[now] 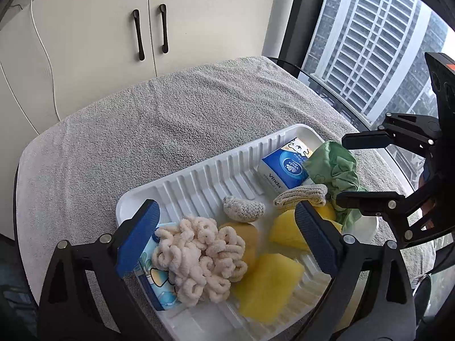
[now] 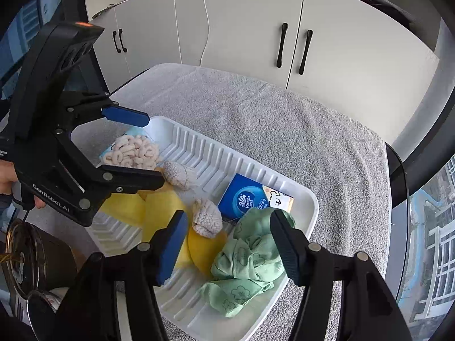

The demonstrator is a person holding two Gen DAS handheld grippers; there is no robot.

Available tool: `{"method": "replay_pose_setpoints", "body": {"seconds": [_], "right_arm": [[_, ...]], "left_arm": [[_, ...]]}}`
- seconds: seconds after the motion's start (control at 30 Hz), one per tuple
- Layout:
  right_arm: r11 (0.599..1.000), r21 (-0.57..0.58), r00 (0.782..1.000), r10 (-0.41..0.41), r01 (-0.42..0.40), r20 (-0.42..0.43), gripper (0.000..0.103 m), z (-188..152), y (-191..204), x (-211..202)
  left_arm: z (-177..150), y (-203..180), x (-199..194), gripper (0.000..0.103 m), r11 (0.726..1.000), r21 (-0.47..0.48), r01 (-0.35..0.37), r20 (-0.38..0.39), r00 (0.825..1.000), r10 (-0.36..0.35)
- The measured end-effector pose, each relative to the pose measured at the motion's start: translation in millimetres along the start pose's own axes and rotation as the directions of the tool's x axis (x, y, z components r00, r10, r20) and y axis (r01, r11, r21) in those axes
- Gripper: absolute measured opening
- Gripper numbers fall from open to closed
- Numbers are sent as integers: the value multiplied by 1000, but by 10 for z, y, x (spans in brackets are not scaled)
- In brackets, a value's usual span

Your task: Organize soft objects

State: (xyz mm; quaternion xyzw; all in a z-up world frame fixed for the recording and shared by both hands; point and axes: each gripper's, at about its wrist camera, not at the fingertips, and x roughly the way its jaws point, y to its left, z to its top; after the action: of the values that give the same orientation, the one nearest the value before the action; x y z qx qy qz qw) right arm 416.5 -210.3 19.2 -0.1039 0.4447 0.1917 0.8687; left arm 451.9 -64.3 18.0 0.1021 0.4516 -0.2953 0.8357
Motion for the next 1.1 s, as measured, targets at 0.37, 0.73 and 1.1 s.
{"method": "replay_pose_setpoints", "body": {"seconds": [0.37,0.73,1.1], "right_arm": [[995,92,996,-53,46,78,74,-224,-152,-577],[985,167,980,-81,50,182,76,-803,18,-1277],[965,252,954,-142,74,266,85,-1729,746,-1688]], "left_arm": [[-59,78,-589,103,996,-73,-50,120,991,58],[-726,-9,-1483,103,963,-183,-198,234,943,238],[-1889,-870,-2065,103,882,-282,-377,334,823,459]]}}
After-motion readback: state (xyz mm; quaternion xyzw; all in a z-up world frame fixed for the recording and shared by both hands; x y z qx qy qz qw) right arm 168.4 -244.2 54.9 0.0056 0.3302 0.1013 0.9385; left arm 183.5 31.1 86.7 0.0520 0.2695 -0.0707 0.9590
